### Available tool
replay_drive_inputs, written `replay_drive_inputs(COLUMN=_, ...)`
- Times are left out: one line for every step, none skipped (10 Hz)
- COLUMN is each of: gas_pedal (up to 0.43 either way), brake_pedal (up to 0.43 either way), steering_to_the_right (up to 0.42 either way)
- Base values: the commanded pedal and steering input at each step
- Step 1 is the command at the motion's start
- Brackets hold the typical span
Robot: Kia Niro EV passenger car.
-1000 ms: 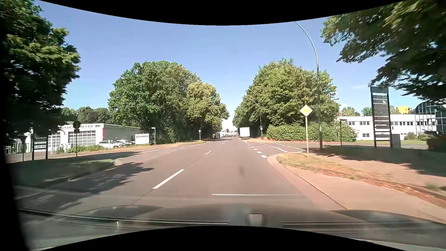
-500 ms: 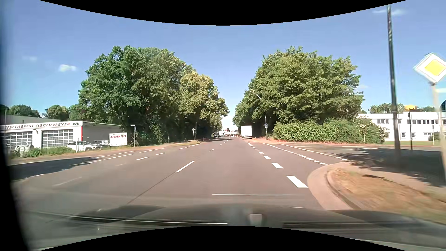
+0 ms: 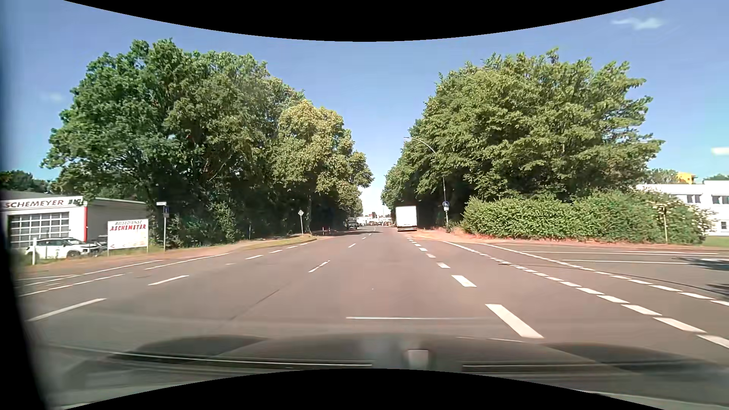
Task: Follow the waypoints while adhering to traffic rules and regulations
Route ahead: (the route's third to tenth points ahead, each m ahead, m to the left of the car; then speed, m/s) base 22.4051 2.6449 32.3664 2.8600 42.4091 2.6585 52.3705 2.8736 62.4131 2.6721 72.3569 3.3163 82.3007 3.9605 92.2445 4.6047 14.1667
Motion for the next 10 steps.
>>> replay_drive_inputs(gas_pedal=0.157, brake_pedal=0.006, steering_to_the_right=0.0)
replay_drive_inputs(gas_pedal=0.169, brake_pedal=0.006, steering_to_the_right=0.0)
replay_drive_inputs(gas_pedal=0.157, brake_pedal=0.006, steering_to_the_right=0.0)
replay_drive_inputs(gas_pedal=0.157, brake_pedal=0.006, steering_to_the_right=0.0)
replay_drive_inputs(gas_pedal=0.15, brake_pedal=0.006, steering_to_the_right=0.0)
replay_drive_inputs(gas_pedal=0.138, brake_pedal=0.006, steering_to_the_right=0.0)
replay_drive_inputs(gas_pedal=0.138, brake_pedal=0.006, steering_to_the_right=0.0)
replay_drive_inputs(gas_pedal=0.138, brake_pedal=0.006, steering_to_the_right=0.0)
replay_drive_inputs(gas_pedal=0.15, brake_pedal=0.006, steering_to_the_right=0.0)
replay_drive_inputs(gas_pedal=0.15, brake_pedal=0.006, steering_to_the_right=0.0)
